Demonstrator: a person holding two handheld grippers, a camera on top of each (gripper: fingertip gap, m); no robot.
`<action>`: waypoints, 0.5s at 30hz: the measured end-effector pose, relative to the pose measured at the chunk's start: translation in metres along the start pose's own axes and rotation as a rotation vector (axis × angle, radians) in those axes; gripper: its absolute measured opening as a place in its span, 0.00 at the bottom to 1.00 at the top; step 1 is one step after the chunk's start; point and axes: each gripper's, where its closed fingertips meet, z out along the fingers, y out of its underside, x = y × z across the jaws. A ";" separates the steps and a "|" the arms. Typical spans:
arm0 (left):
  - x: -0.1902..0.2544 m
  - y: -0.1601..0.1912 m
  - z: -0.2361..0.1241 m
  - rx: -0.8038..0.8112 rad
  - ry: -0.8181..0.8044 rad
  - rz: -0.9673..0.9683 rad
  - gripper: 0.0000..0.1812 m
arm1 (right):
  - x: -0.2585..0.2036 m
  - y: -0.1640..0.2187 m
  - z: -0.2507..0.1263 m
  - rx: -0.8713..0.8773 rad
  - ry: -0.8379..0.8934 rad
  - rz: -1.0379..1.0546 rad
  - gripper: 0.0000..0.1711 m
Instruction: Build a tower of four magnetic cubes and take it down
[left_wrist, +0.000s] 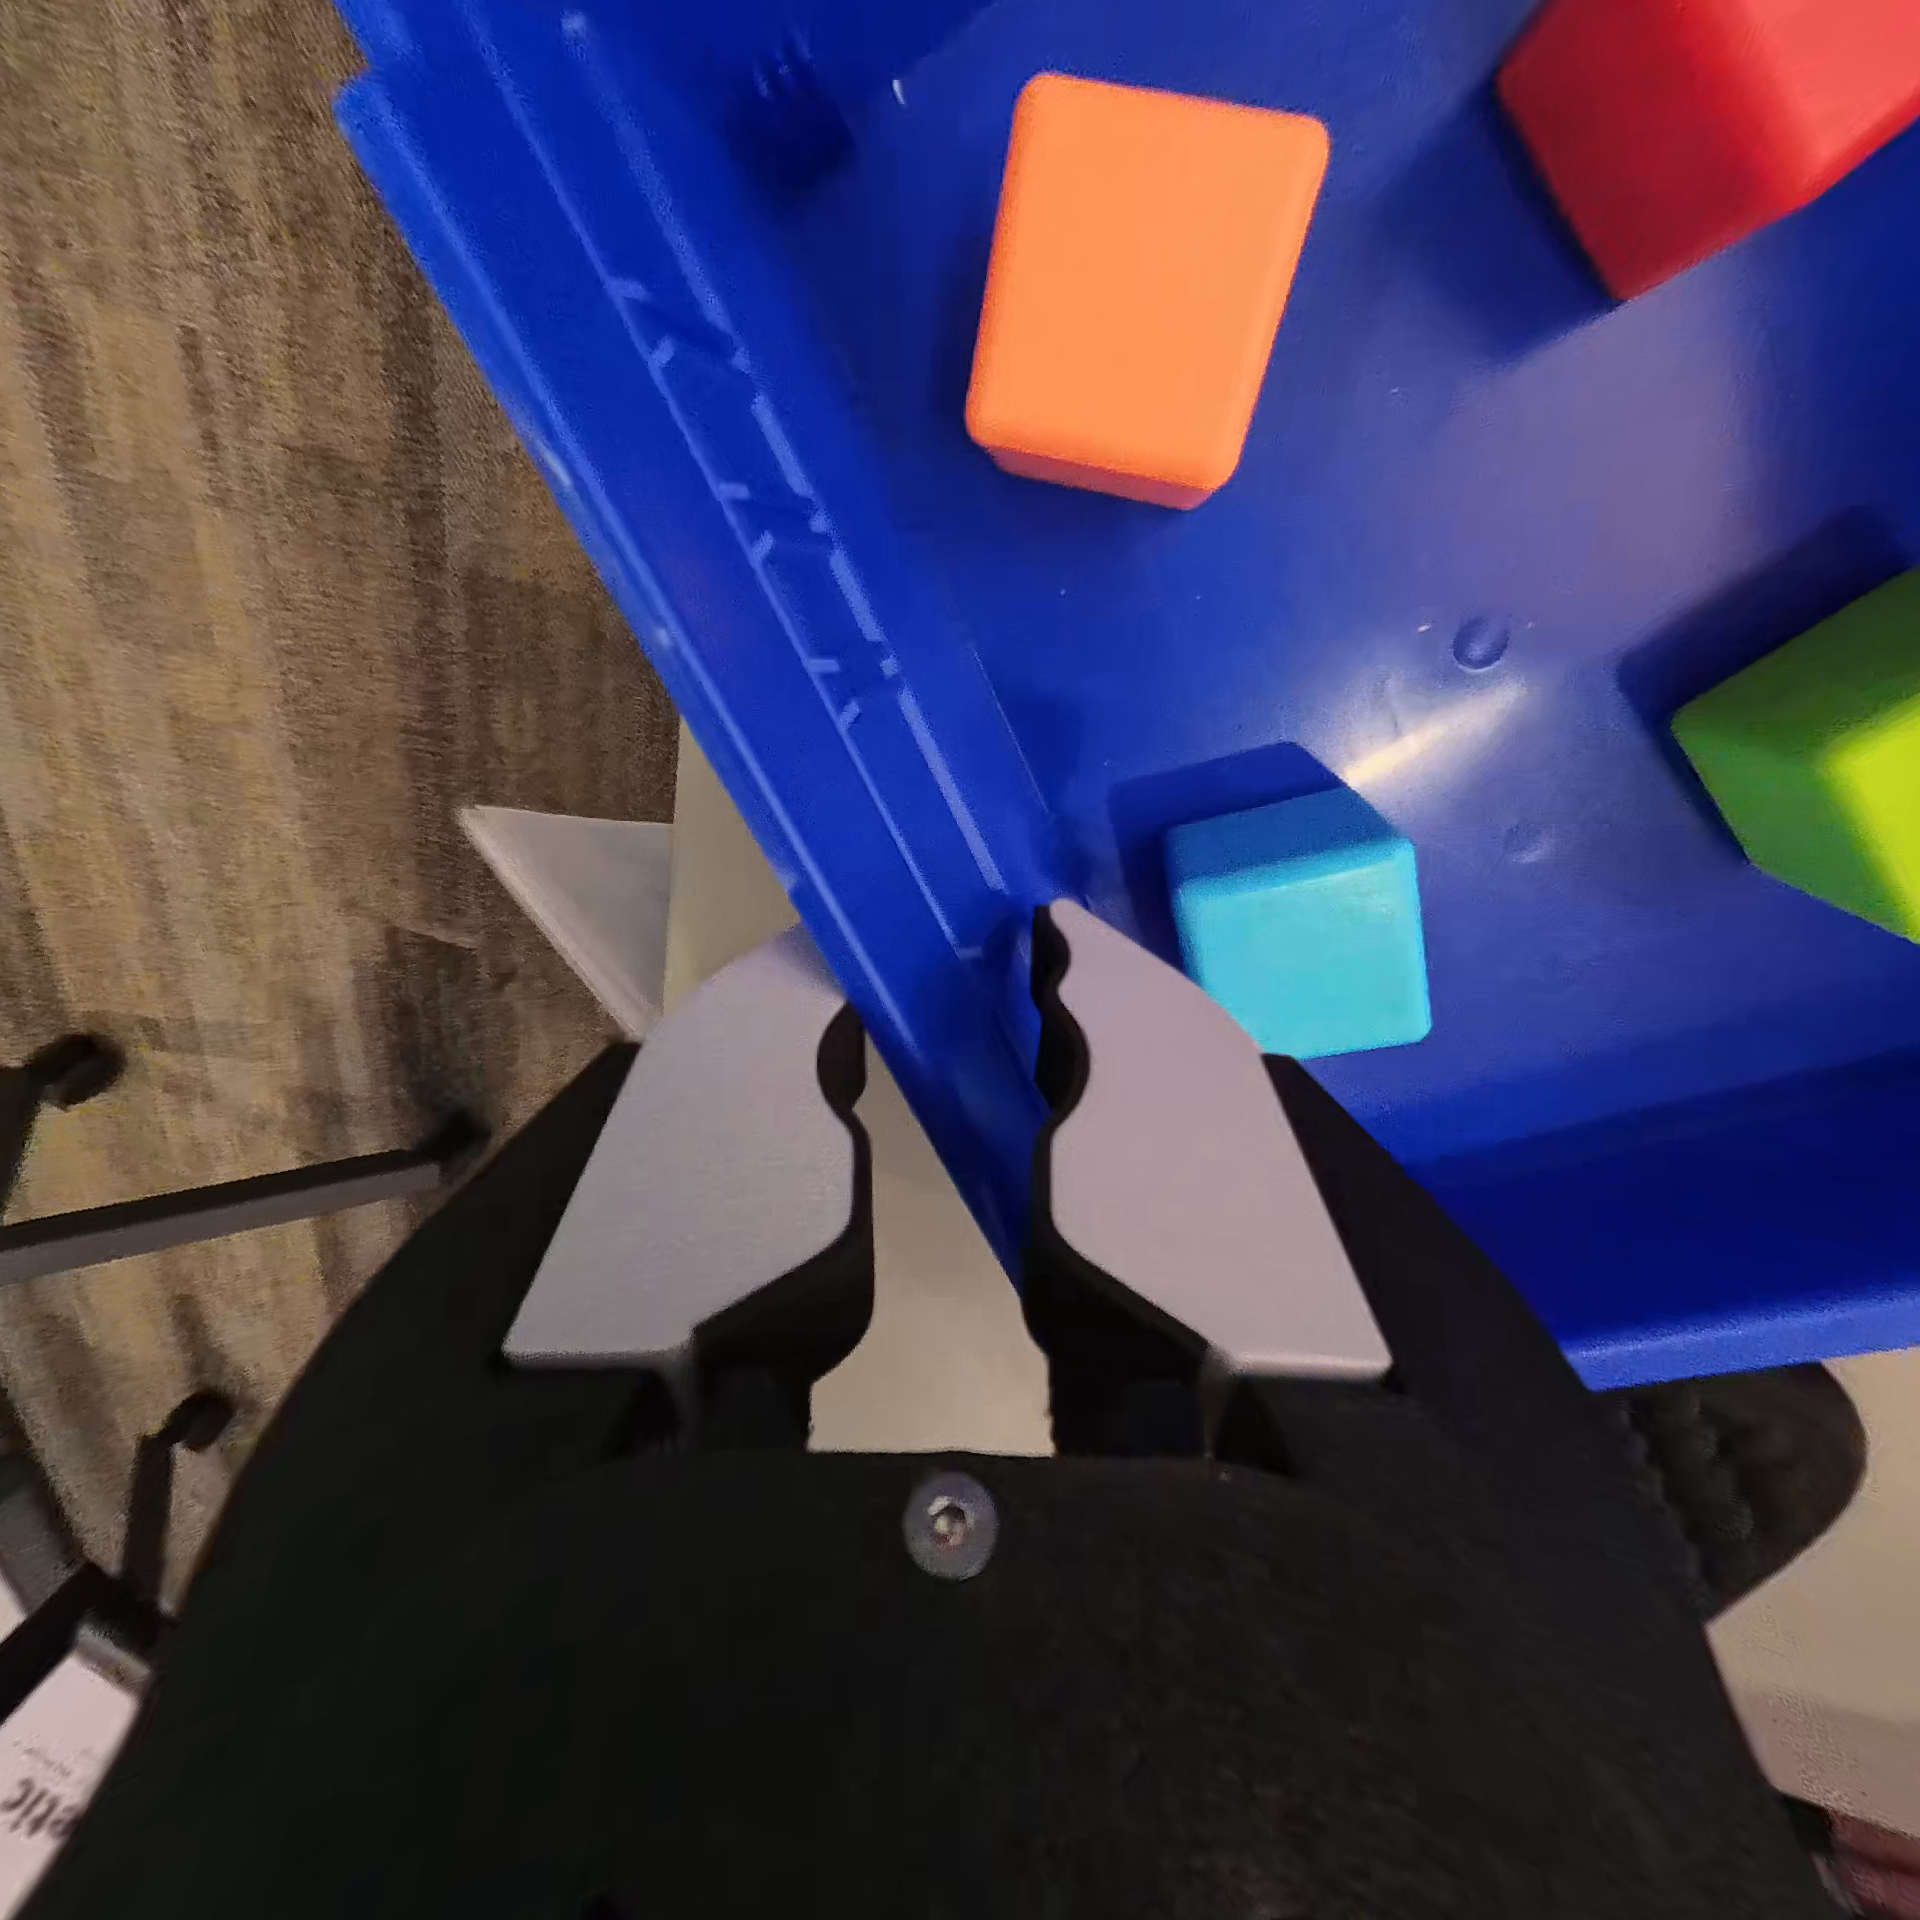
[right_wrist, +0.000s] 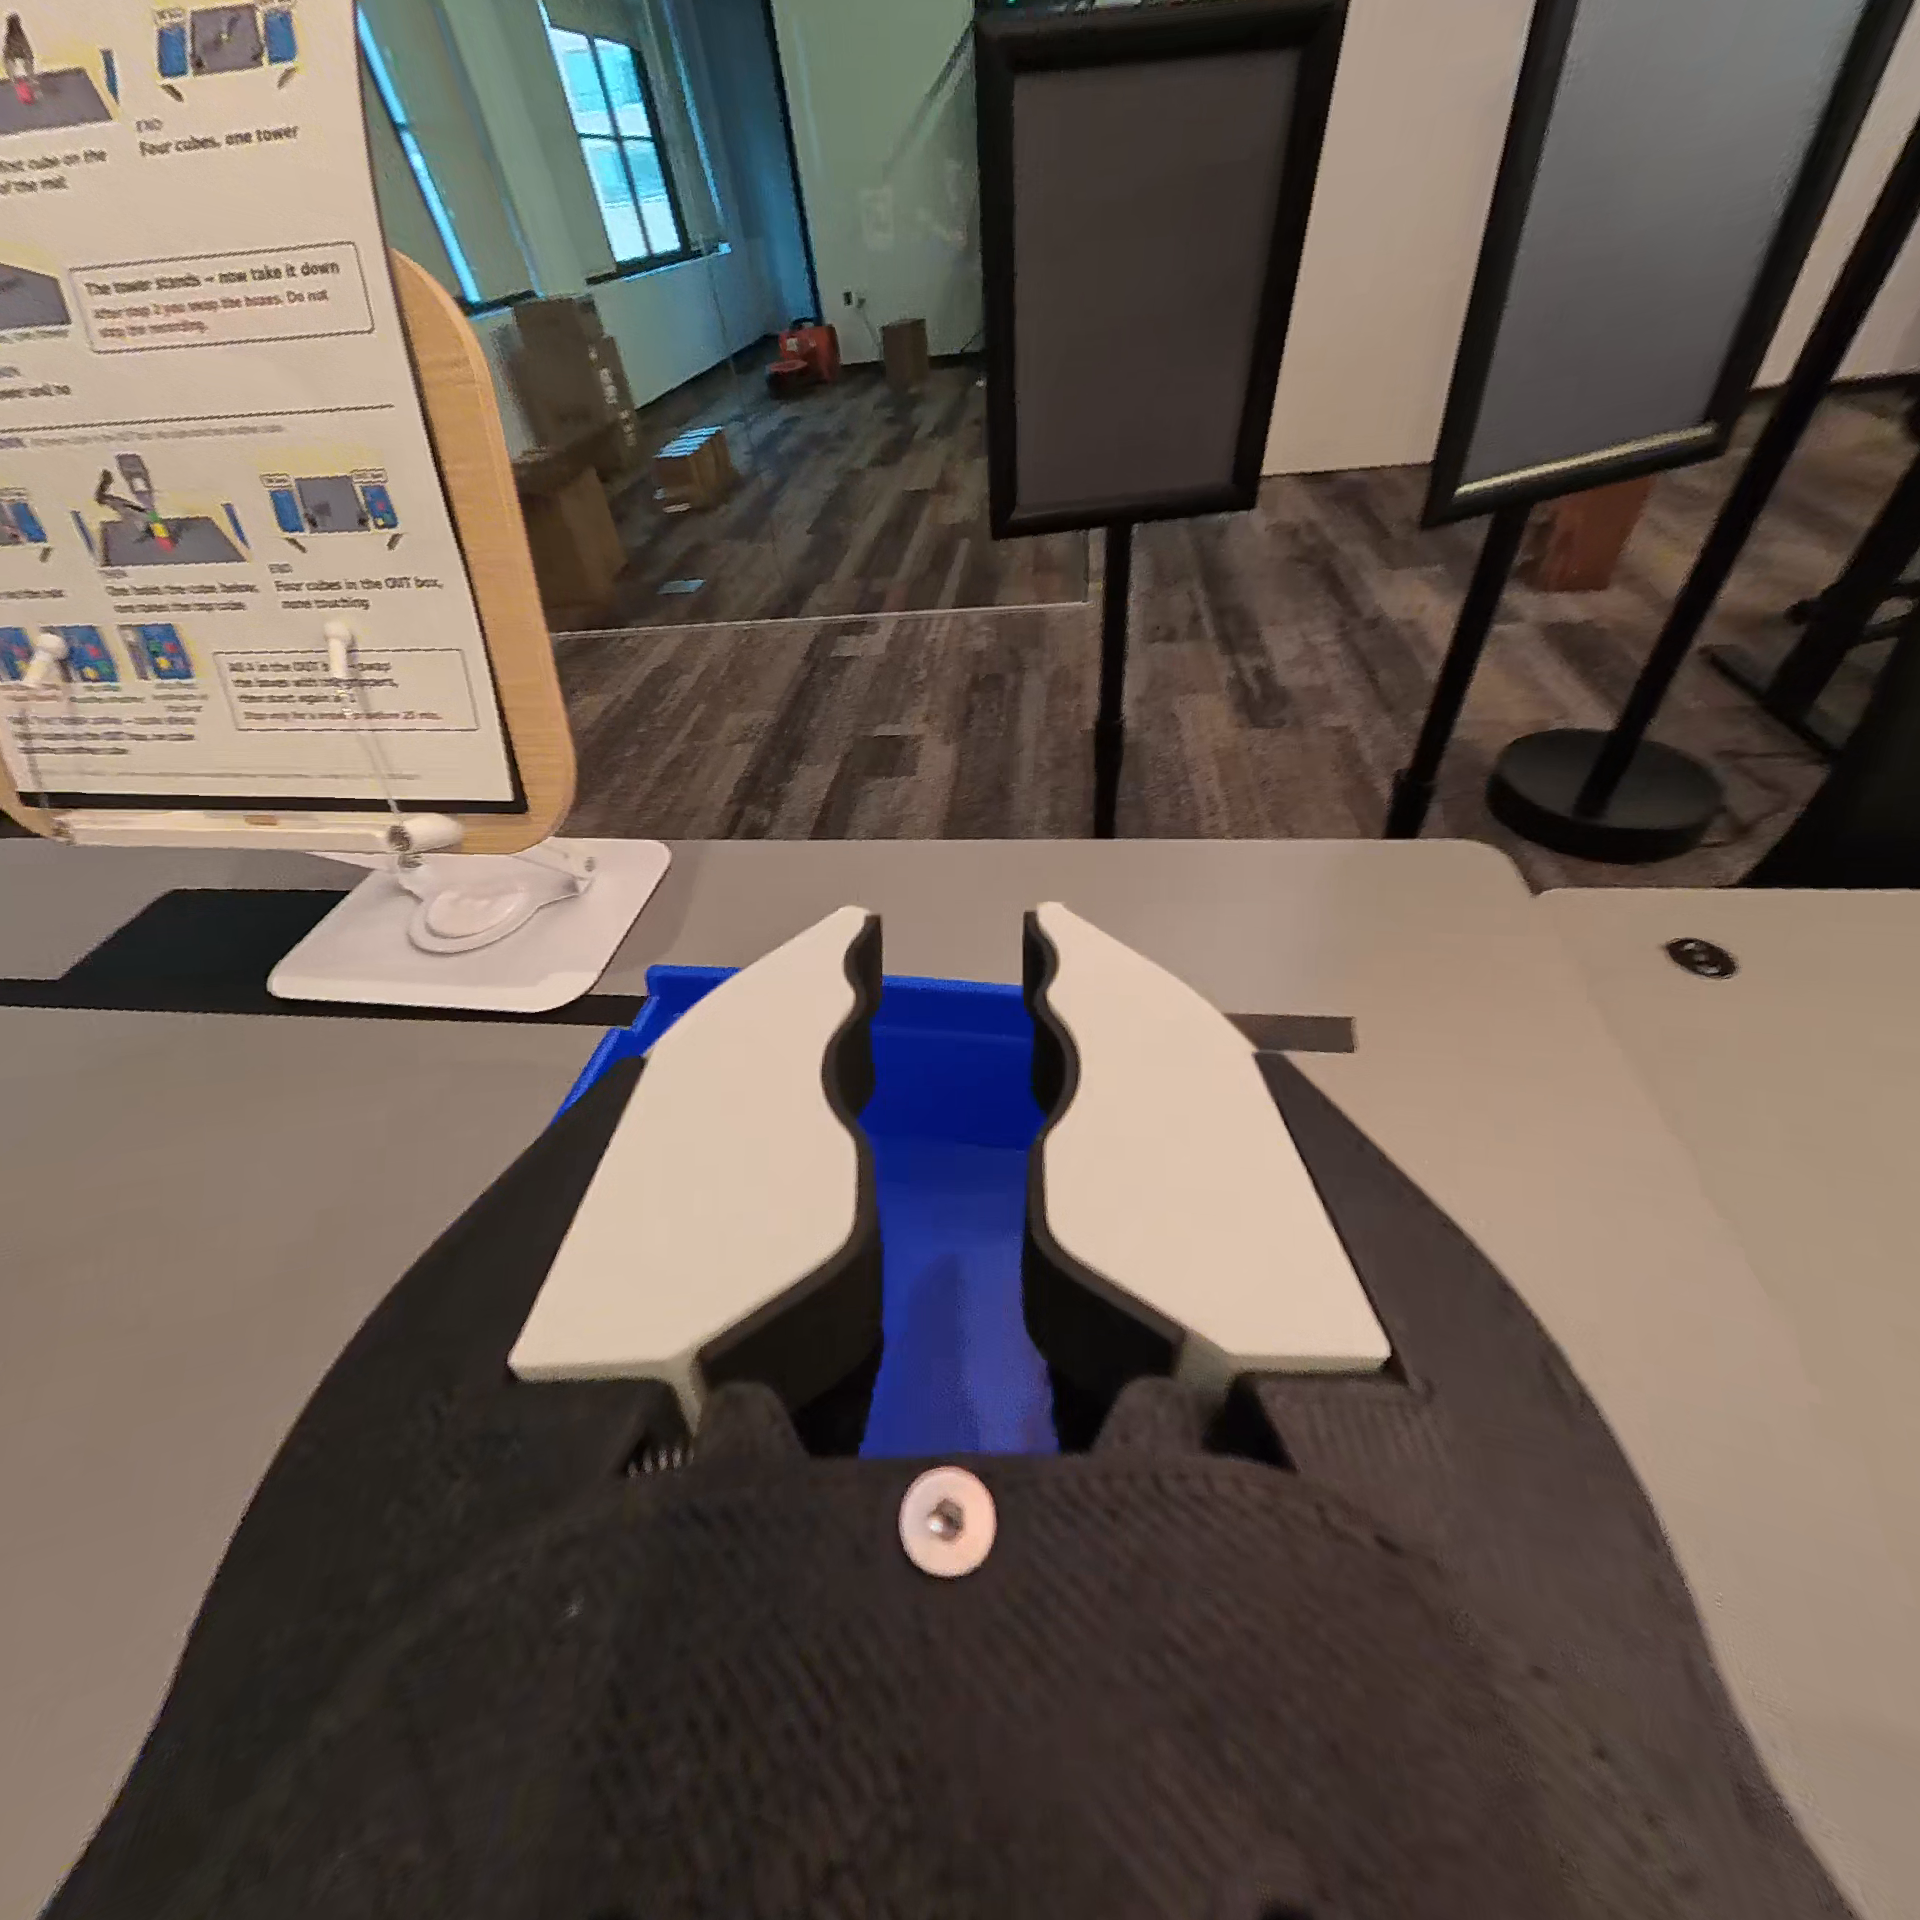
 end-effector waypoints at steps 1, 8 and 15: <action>0.000 -0.002 0.000 0.003 -0.014 0.009 0.15 | -0.001 0.003 0.002 -0.007 -0.017 0.017 0.16; 0.021 -0.036 0.000 0.106 -0.055 0.195 0.15 | -0.014 0.016 0.018 -0.054 -0.062 0.015 0.16; 0.075 -0.062 -0.006 0.196 -0.024 0.433 0.15 | -0.040 0.040 0.040 -0.159 -0.104 -0.061 0.16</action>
